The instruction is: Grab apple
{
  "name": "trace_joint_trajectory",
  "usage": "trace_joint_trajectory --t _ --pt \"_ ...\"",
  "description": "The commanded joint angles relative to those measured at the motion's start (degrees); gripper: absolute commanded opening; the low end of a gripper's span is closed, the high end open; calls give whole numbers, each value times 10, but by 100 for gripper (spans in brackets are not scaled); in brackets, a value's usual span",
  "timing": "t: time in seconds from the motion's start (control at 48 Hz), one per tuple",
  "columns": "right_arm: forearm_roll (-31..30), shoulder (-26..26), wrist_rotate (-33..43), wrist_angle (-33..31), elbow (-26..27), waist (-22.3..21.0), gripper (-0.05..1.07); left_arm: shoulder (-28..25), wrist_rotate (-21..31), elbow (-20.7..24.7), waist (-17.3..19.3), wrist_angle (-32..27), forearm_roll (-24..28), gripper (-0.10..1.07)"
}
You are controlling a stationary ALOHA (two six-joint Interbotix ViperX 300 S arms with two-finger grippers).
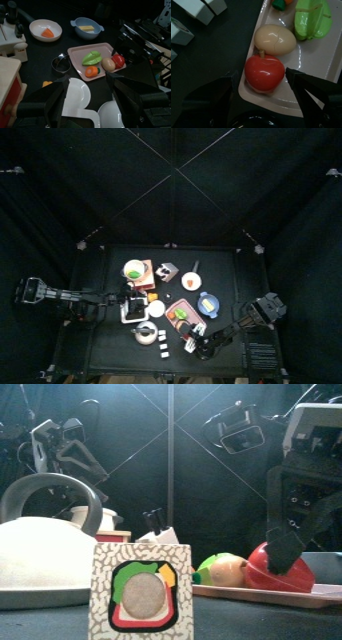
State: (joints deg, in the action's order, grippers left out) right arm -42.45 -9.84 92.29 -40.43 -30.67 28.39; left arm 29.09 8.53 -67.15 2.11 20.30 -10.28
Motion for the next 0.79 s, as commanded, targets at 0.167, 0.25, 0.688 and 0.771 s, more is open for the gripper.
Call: trace_joint_trajectory --t 0.167,0.25,0.688,0.771 --pt "-4 4 -1 4 9 -16 104 1 0 6 0 5 -1 94" --pt "-1 2 -1 8 6 -17 104 1 0 6 0 5 -1 94" --pt "11 1 -1 22 2 -18 104 1 0 7 0 5 -2 94" --pt "11 1 -1 22 2 -18 104 1 0 7 0 5 -2 94"
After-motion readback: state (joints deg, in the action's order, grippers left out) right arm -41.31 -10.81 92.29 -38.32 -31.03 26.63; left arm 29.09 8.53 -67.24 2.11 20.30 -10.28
